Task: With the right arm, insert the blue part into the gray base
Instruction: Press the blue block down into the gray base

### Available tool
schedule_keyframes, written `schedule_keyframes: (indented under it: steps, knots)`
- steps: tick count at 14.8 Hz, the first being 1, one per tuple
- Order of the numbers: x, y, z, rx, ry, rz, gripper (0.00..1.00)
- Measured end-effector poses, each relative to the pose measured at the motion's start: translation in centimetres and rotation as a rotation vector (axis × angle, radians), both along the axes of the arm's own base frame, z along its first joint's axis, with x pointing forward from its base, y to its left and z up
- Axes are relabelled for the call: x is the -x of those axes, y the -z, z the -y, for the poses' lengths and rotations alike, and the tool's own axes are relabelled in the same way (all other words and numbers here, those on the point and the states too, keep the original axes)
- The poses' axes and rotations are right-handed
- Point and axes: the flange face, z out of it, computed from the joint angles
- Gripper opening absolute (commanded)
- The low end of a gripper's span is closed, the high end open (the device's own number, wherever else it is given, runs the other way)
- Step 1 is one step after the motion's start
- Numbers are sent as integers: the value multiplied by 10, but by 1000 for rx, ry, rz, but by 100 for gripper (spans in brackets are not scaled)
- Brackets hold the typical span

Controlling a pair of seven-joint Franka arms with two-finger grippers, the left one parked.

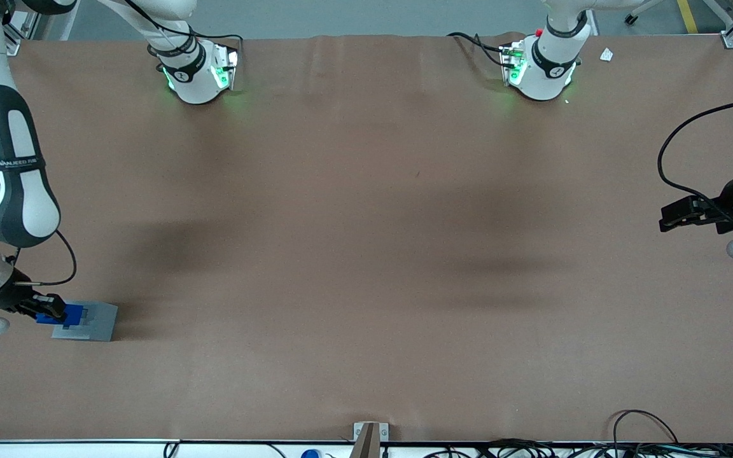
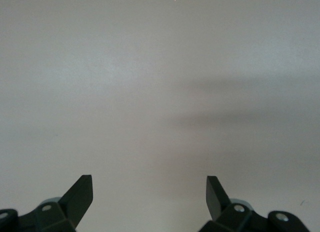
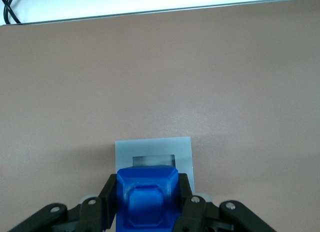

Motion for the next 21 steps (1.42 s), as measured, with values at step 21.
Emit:
schedule_keyframes:
  steps: [21]
  knots:
    - [-9, 15, 4, -42, -36, 2, 0]
